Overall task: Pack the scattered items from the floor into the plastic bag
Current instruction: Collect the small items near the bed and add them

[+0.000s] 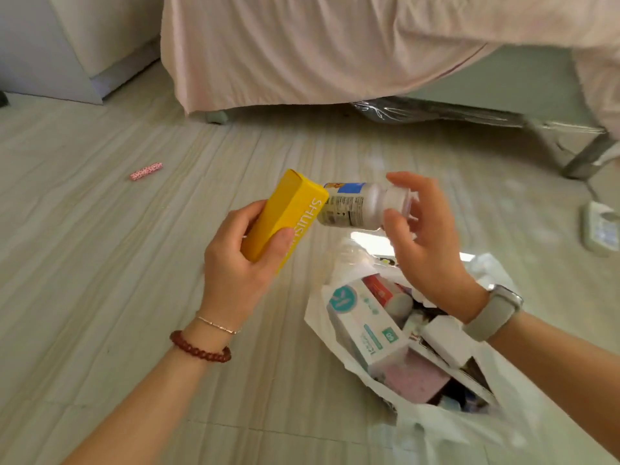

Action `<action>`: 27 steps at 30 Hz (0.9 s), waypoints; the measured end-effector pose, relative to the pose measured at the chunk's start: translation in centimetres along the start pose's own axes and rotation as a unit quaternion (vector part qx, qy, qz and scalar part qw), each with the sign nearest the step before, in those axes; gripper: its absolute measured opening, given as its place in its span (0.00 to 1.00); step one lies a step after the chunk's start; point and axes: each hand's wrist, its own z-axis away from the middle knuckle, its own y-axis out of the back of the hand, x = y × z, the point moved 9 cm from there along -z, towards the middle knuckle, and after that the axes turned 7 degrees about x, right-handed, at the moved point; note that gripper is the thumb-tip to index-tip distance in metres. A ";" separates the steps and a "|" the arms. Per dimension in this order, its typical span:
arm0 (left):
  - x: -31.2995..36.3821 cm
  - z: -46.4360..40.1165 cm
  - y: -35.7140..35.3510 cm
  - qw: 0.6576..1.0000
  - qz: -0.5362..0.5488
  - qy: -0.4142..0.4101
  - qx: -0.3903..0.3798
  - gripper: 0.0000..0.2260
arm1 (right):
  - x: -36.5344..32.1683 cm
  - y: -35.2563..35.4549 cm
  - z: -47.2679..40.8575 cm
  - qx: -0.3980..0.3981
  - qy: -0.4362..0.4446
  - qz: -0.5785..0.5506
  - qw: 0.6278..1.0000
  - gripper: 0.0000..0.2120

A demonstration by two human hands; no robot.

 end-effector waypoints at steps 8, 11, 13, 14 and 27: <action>4.5 11.1 -13.2 0.894 -0.163 -0.242 -0.341 0.21 | 8.9 9.2 6.7 -0.099 -0.104 0.163 0.976 0.12; 2.1 13.2 -17.0 0.829 -0.258 -0.221 -0.444 0.22 | 10.9 8.7 9.8 -0.262 -0.090 0.293 0.915 0.19; 1.0 14.0 -19.0 0.802 -0.278 -0.188 -0.495 0.20 | 12.2 8.9 11.5 -0.346 -0.083 0.362 0.862 0.21; 0.7 14.5 -19.7 0.790 -0.281 -0.182 -0.514 0.20 | 12.8 9.1 12.2 -0.378 -0.081 0.385 0.838 0.21; 5.5 9.7 -16.8 0.881 -0.208 -0.332 -0.264 0.13 | 10.6 7.7 9.6 -0.175 0.006 0.278 0.945 0.17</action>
